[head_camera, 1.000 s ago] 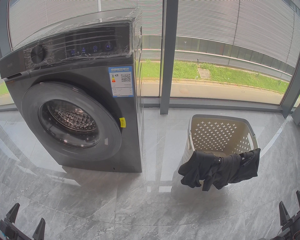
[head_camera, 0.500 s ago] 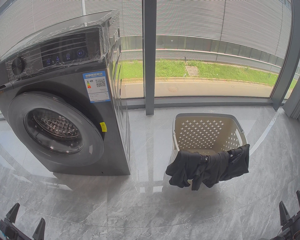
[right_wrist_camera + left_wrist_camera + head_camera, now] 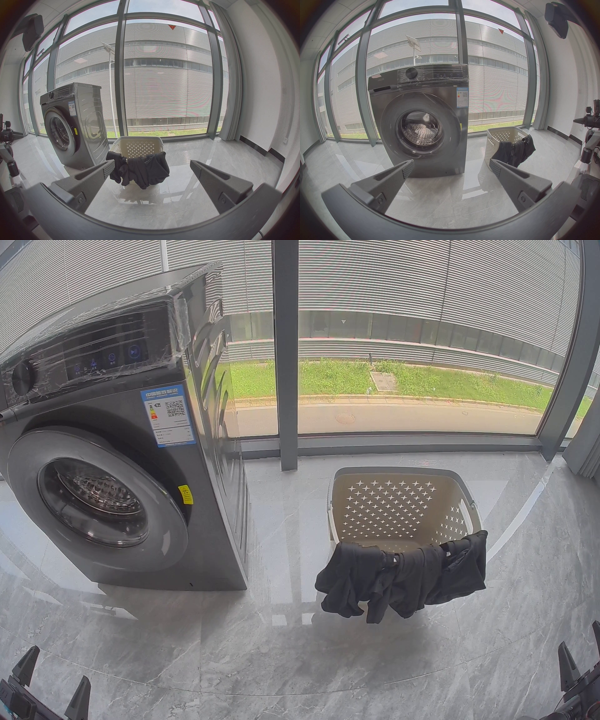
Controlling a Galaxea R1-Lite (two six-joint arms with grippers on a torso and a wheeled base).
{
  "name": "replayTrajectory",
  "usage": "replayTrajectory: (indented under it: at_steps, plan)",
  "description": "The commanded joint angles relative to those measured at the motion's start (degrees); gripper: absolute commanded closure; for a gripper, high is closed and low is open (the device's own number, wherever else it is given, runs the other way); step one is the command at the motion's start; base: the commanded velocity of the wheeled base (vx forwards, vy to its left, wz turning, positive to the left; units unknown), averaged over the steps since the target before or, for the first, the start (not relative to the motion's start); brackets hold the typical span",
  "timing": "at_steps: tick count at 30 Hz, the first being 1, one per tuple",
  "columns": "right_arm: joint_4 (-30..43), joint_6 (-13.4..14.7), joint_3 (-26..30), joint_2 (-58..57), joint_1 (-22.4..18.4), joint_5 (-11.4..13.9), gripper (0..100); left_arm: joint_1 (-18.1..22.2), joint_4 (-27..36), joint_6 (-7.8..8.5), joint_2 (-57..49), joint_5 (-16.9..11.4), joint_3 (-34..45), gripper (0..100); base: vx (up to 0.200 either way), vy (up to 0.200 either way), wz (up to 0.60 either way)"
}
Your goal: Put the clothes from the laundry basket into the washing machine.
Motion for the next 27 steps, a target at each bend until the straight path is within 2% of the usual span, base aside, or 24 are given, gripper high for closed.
replayTrajectory:
  at_steps: [1,20,27]
  plan:
    - [-0.02,0.02,0.92,-0.85,-0.02,0.00,0,0.07,-0.01,0.02,-1.01,0.01,1.01,0,0.000,-0.200,0.00]
    - [-0.02,0.02,0.92,-0.85,0.07,0.00,0,-0.02,-0.01,0.02,-1.01,0.01,1.01,0,0.000,-0.200,0.00]
    - [-0.02,0.02,0.92,-0.85,-0.02,0.00,0,-0.02,0.08,0.02,-1.01,0.01,1.01,0,0.000,0.000,0.00]
